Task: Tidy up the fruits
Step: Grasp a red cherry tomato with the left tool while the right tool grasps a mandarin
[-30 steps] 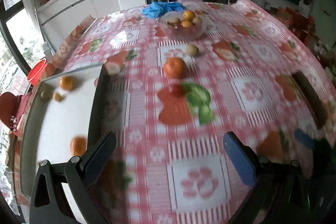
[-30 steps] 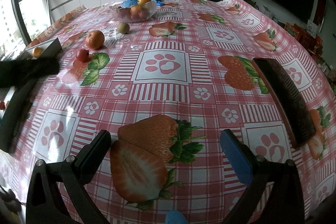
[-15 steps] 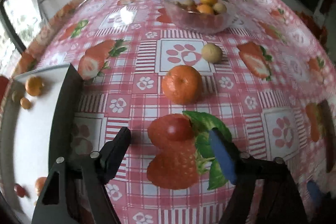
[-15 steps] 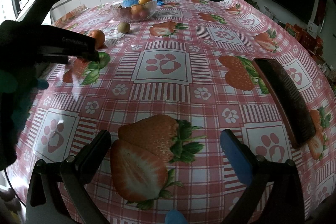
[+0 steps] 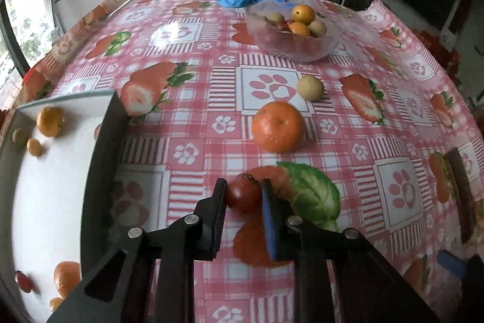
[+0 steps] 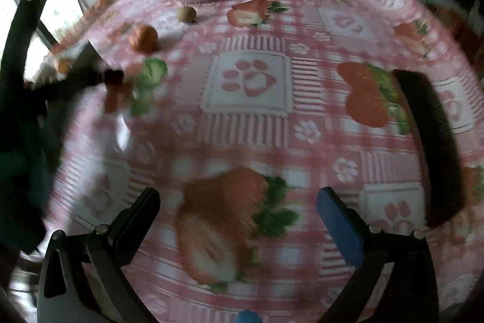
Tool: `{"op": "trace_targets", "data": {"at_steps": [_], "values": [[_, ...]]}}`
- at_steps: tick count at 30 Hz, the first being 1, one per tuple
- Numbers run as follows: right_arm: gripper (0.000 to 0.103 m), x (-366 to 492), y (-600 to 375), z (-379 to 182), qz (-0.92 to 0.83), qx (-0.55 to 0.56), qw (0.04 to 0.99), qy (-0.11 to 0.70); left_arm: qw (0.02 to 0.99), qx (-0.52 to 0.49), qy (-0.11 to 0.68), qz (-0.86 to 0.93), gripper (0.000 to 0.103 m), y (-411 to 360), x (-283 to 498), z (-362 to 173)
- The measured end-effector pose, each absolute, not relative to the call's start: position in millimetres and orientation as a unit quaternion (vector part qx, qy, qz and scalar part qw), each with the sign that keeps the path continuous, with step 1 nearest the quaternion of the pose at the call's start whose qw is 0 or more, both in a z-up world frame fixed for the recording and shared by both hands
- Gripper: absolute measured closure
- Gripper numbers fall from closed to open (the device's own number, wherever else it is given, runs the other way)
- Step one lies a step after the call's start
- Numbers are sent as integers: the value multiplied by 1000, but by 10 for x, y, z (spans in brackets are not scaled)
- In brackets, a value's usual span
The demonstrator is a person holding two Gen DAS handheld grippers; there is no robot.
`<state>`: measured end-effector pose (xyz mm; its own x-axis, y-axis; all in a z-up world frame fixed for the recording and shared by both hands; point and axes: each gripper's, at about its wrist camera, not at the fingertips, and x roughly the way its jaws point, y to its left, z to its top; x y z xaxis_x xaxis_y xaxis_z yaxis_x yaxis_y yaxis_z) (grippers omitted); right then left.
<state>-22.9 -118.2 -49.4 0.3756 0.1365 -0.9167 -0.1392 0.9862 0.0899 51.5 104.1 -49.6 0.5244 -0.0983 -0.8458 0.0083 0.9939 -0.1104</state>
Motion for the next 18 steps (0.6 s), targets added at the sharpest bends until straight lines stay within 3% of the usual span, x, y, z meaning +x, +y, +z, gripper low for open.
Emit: {"op": "trace_targets", "data": {"at_steps": [5,18], "values": [[0,71,-1142,-484,82,46,818,567,870,-74,486,-45,79,1190,313,-491],[0,532,-510,-527,103,0,822,560,871,-80,481,-53,79,1337,-155,-515]]}}
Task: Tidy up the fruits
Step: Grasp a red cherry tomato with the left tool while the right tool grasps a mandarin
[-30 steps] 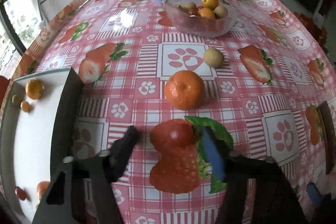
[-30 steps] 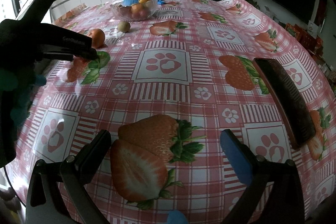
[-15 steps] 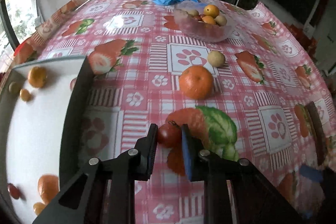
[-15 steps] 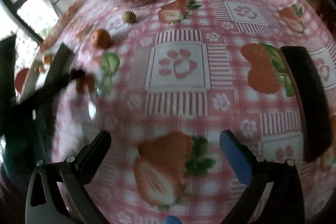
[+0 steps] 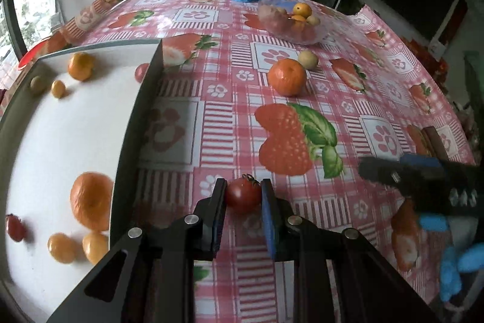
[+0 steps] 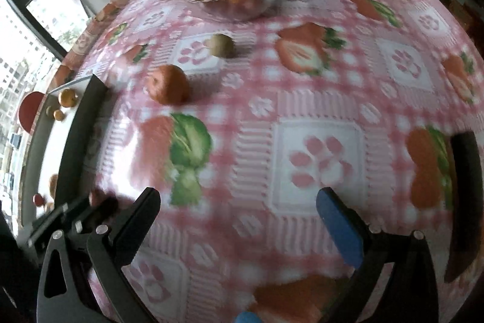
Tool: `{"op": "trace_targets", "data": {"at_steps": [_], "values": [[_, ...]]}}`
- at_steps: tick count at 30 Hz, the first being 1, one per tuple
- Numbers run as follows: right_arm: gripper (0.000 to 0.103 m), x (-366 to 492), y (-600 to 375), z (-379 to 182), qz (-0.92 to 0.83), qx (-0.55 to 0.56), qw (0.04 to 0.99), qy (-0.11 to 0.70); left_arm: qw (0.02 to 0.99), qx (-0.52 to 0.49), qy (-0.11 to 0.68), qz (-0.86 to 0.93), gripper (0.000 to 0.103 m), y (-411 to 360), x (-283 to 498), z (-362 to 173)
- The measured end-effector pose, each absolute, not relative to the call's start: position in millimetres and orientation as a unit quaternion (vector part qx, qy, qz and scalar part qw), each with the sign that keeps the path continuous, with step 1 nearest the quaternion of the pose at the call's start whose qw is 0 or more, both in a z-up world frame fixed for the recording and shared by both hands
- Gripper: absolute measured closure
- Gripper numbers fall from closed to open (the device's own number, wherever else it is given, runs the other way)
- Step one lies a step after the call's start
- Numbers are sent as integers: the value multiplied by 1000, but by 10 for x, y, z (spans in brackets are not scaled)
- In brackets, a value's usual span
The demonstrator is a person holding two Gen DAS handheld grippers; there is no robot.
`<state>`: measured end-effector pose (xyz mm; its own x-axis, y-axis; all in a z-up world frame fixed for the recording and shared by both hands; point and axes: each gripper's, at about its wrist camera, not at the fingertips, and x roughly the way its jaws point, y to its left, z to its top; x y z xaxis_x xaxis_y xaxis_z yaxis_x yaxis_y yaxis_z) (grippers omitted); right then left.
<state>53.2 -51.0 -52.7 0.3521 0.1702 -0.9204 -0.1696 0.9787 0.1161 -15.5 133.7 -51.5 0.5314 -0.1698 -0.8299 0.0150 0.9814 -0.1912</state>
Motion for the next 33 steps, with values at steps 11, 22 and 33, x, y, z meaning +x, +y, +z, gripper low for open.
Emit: {"op": "trace_targets", "data": {"at_steps": [11,22,33], "values": [[9,1080,180,-662,110,-63,842,525,871,-75,483,-46,79,1359,-222,-515],[60,1070,236,-598,115,-74,857,496,873,-65,482,-40,79,1326,-233,-514],[60,632,-218,-408,120,-54,859,494,876,-36,480,-30,79,1250,-243,-510]]}}
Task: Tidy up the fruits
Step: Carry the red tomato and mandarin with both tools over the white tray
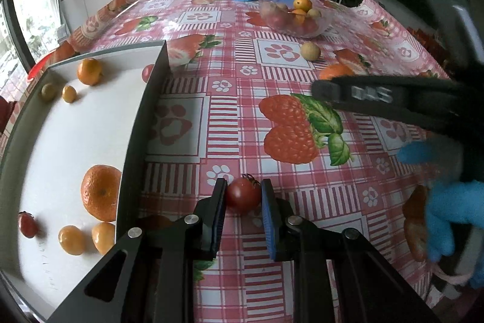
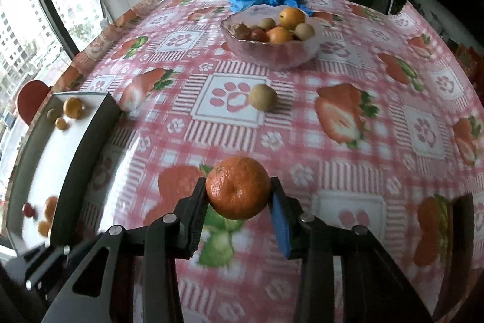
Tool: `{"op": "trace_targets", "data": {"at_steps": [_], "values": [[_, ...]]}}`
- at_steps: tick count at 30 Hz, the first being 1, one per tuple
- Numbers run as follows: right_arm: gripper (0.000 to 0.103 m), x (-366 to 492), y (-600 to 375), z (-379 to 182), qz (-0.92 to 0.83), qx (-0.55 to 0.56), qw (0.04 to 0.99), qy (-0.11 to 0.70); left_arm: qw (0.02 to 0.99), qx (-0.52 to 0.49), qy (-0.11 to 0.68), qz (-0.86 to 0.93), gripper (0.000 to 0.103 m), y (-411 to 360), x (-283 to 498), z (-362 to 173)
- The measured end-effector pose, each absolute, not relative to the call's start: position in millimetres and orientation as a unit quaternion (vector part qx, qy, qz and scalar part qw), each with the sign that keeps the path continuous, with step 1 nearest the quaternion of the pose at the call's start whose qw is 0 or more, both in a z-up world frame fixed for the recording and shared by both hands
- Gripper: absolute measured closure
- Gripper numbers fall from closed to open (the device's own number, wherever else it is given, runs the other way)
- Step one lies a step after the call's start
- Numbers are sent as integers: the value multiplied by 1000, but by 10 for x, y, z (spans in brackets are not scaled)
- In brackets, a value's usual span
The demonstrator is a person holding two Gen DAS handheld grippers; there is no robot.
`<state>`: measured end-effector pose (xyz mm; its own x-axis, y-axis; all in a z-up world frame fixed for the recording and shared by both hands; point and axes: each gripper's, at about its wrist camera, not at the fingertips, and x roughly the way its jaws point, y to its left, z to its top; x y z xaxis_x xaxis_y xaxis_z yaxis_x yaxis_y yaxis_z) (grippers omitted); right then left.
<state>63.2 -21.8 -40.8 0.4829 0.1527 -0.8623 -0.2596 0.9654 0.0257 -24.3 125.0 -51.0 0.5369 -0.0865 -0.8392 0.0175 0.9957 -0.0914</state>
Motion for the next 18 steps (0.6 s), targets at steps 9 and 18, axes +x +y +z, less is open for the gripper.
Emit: {"op": "trace_targets", "data": {"at_steps": [9,18], "values": [[60,324,-467,-320,121,-39,859,496,877,-11,480,-19,79,1179,-247,-510],[60,131,-544,-256,129,-37,859,494,877,-10,481,-17,79,1167,-243,-508]]}}
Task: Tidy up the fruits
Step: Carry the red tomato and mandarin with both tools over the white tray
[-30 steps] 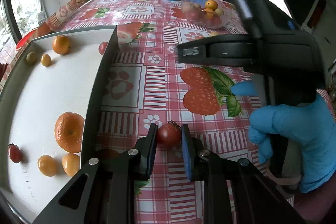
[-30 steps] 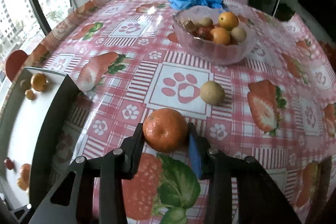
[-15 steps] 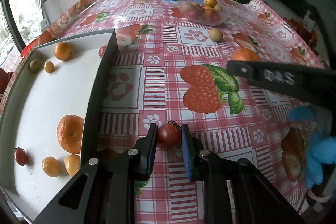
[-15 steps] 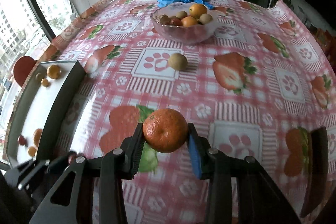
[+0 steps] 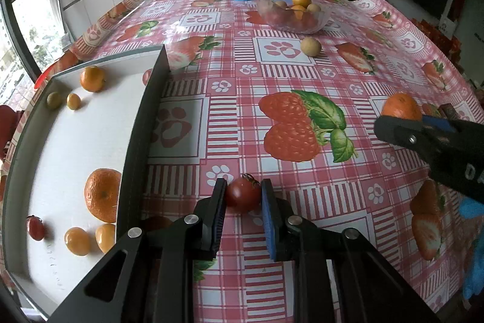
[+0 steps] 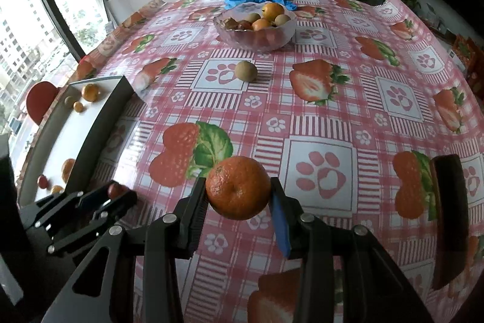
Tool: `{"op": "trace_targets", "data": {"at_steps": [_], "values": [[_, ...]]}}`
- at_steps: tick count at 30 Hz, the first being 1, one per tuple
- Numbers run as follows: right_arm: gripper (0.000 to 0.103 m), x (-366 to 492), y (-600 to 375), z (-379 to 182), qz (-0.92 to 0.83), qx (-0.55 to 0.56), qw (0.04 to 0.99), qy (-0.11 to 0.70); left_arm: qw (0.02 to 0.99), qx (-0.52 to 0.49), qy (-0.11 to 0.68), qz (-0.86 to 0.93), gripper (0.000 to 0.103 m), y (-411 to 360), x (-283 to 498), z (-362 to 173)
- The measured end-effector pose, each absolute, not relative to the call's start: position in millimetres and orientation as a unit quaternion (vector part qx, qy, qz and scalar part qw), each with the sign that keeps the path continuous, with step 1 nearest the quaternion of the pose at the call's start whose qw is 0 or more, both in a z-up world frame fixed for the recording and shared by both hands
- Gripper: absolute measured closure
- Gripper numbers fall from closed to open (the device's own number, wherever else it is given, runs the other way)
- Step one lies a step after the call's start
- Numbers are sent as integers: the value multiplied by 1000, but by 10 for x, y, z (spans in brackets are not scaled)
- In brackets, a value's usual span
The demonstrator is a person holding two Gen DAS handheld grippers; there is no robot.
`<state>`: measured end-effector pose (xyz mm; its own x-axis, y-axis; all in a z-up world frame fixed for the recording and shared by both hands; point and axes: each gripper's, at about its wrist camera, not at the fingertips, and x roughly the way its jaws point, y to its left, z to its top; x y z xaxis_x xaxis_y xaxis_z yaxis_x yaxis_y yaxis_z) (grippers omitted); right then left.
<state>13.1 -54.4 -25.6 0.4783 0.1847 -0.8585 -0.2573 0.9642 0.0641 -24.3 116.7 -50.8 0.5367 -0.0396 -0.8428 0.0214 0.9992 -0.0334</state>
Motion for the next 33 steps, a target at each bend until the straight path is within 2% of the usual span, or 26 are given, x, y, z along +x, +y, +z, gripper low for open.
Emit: {"op": "trace_targets", "data": {"at_steps": [13,18,33], "values": [[60,-128,-761,-249,124,-40,862,490,876,-10,482,-17,79,1158,-235,-511],[60,-279,-887,-236,117,-49,869,479,871,-52,487,-32,79,1304,-275,-482],[60,-524,-1284,-238,105,-14,872,478,889,-42,455,-37,79,1514,-641,14]]}}
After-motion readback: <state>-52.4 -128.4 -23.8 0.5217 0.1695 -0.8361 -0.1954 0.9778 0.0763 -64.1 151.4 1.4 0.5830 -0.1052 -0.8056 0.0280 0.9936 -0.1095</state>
